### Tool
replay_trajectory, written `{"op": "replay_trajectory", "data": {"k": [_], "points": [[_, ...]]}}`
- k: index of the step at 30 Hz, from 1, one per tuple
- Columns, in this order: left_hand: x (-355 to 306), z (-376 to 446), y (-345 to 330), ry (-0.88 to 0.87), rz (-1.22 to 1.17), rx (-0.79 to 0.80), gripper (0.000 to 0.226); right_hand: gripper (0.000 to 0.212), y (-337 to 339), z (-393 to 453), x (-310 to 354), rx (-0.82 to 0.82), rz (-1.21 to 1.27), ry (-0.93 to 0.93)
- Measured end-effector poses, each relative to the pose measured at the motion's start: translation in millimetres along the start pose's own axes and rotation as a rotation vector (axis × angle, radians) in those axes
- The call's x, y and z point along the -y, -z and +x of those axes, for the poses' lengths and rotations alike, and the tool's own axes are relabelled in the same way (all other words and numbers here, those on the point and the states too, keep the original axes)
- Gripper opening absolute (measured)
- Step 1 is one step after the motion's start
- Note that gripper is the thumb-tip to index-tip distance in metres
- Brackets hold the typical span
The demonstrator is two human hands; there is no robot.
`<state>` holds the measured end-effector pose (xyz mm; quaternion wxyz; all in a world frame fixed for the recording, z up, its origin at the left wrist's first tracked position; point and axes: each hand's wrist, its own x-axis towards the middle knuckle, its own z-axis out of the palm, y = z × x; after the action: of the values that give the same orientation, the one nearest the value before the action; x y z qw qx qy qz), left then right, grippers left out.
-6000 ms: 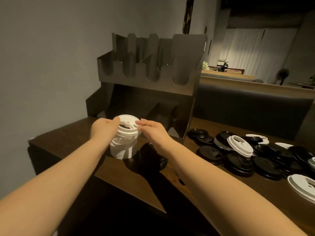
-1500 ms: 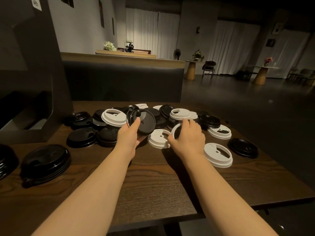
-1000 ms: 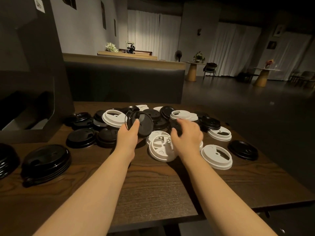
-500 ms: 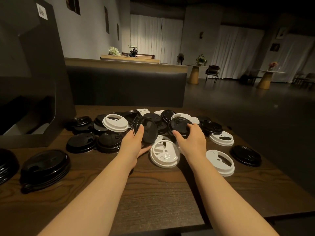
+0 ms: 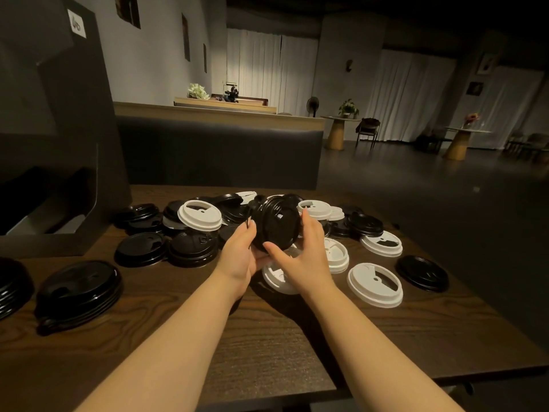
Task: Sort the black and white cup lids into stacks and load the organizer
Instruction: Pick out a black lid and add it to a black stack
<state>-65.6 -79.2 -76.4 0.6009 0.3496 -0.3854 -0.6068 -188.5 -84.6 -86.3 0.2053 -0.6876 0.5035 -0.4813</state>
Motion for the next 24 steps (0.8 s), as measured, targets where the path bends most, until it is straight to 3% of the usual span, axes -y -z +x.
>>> {"op": "replay_trajectory", "data": {"k": [17,20,22,24], "points": [[-1.7,1.2,-0.9,0.087,-0.069,-0.066,0.037,0.087,3.5,-2.5,2.6,0.009,0.143,-0.059],[-3.3,3.3,-0.3,0.057,-0.047,-0.146,0.031,0.084,5.8,-1.3,5.7,-0.083,0.227,-0.135],[-5.3,4.0,0.1,0.037,-0.025,-0.222,0.031,0.084,9.5,2.2,2.4,-0.211,0.134,-0.179],[-6.8,5.5,0.0,0.038,-0.044,-0.279,0.034,0.086,15.4,7.7,-3.5,-0.259,-0.126,-0.278]]}}
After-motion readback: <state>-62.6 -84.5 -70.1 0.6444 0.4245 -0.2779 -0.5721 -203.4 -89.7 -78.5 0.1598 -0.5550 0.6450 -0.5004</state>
